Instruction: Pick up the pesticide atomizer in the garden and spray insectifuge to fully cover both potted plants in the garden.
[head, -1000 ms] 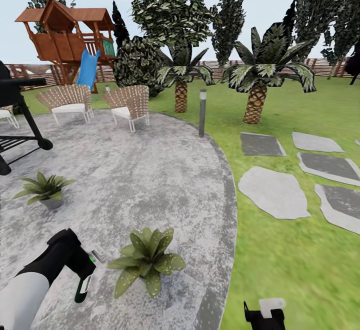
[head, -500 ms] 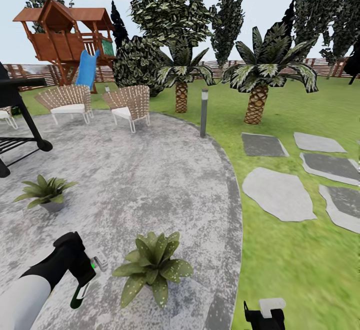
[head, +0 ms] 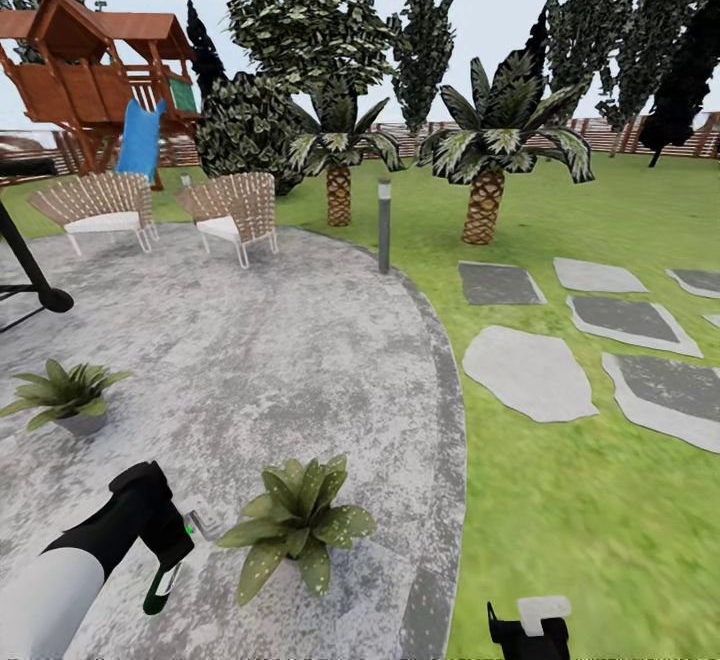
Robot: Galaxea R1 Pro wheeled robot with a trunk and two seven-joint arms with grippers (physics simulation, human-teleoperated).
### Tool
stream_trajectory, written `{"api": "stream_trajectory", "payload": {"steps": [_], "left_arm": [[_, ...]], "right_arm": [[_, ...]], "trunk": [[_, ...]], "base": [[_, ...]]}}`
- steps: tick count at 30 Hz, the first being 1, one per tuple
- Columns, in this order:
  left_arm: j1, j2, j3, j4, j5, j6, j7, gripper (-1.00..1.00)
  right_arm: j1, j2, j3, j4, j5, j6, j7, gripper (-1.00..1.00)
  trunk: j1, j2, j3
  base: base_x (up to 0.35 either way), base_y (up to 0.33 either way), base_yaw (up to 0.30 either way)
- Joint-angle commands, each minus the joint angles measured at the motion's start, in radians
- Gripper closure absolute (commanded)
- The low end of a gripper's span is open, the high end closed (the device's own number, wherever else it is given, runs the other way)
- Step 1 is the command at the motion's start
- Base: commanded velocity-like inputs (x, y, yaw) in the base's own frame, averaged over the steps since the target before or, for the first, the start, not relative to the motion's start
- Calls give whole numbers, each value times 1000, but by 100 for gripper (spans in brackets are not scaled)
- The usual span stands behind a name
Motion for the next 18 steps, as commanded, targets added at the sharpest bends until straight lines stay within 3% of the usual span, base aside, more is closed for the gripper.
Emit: {"api": "stream_trajectory", "payload": {"steps": [1,11,18], "left_arm": [[0,1,-6,-1,-2,8,-4,100],[4,0,-9,1,-2,7,-3,100],[4,-1,-9,2,-2,13,-2,100]], "right_arm": [[-1,1,-7,1,11,-4,-4,-100],[-1,1,-7,1,11,-4,-4,-100],[-1,1,-7,1,11,-4,-4,-100]], "trunk": [[0,0,-1],[0,0,-1],[0,0,2]], "base": [[-10,105,0],[-15,20,-2],[-213,210,-236]]}}
